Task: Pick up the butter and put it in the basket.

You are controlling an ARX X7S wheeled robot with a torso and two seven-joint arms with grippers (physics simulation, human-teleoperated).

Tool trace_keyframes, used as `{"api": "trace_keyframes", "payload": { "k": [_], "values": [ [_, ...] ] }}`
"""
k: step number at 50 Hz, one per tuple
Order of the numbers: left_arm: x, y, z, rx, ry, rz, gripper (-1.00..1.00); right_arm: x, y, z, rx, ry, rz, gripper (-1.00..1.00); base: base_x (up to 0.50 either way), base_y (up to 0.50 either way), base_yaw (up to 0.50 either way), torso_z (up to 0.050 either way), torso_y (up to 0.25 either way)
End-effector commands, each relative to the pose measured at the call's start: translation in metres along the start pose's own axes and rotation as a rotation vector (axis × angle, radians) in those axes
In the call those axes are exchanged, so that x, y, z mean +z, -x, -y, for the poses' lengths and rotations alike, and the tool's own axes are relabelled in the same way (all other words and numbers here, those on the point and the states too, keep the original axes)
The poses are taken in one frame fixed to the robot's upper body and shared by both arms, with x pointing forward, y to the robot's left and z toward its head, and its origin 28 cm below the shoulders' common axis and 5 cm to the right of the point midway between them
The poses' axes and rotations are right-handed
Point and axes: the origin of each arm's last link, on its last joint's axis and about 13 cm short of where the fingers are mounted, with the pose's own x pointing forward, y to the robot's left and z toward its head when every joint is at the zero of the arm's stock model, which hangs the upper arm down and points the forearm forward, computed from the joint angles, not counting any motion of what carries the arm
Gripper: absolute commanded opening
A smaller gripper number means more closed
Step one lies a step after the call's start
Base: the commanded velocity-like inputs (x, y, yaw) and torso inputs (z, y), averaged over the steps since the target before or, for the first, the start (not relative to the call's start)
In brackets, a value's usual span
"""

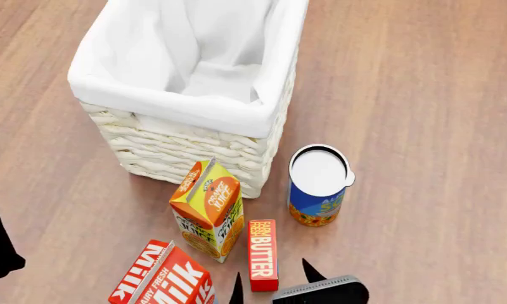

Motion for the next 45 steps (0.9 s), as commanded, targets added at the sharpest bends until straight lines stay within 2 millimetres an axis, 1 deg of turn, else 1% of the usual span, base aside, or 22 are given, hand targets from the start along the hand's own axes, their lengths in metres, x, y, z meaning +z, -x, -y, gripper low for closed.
{"api": "trace_keyframes", "payload": {
  "k": [1, 11, 22, 23, 33, 36, 38, 40, 45],
  "values": [
    [0.003, 0.003, 0.001, -0.005, 0.009, 0.005, 1.0, -0.002, -0.004, 0.0, 0.001, -0.003, -0.024, 1.0, 0.0, 0.0, 0.0, 0.0, 0.0],
    [0.007, 0.005, 0.001, -0.009, 0.018, 0.012, 1.0, -0.003, -0.008, 0.002, -0.004, -0.005, -0.043, 1.0, 0.0, 0.0, 0.0, 0.0, 0.0],
    [0.01, 0.006, 0.001, -0.01, 0.028, 0.019, 1.0, 0.001, -0.012, 0.001, -0.004, 0.008, -0.031, 1.0, 0.0, 0.0, 0.0, 0.0, 0.0],
    [0.009, 0.006, 0.0, -0.01, 0.028, 0.018, 1.0, 0.001, -0.012, 0.001, -0.005, 0.008, -0.027, -1.0, 0.0, 0.0, 0.0, 0.0, 0.0],
    [0.01, 0.005, 0.0, -0.007, 0.026, 0.018, 1.0, 0.002, -0.007, -0.002, -0.006, 0.013, -0.015, -1.0, 0.0, 0.0, 0.0, 0.0, 0.0],
    [0.009, 0.005, 0.0, -0.004, 0.025, 0.017, 1.0, 0.009, 0.002, -0.005, -0.015, 0.019, 0.024, -1.0, 0.0, 0.0, 0.0, 0.0, 0.0],
    [0.01, 0.005, 0.0, -0.002, 0.025, 0.016, 1.0, 0.016, 0.013, -0.007, -0.028, 0.025, 0.051, -1.0, 0.0, 0.0, 0.0, 0.0, 0.0],
    [0.009, 0.005, 0.0, -0.002, 0.024, 0.016, 1.0, 0.023, 0.024, -0.007, -0.042, 0.038, 0.072, -1.0, 0.0, 0.0, 0.0, 0.0, 0.0],
    [0.009, 0.004, 0.0, -0.001, 0.023, 0.018, 1.0, 0.039, 0.042, -0.006, -0.068, 0.067, 0.102, -1.0, 0.0, 0.0, 0.0, 0.0, 0.0]
  ]
}}
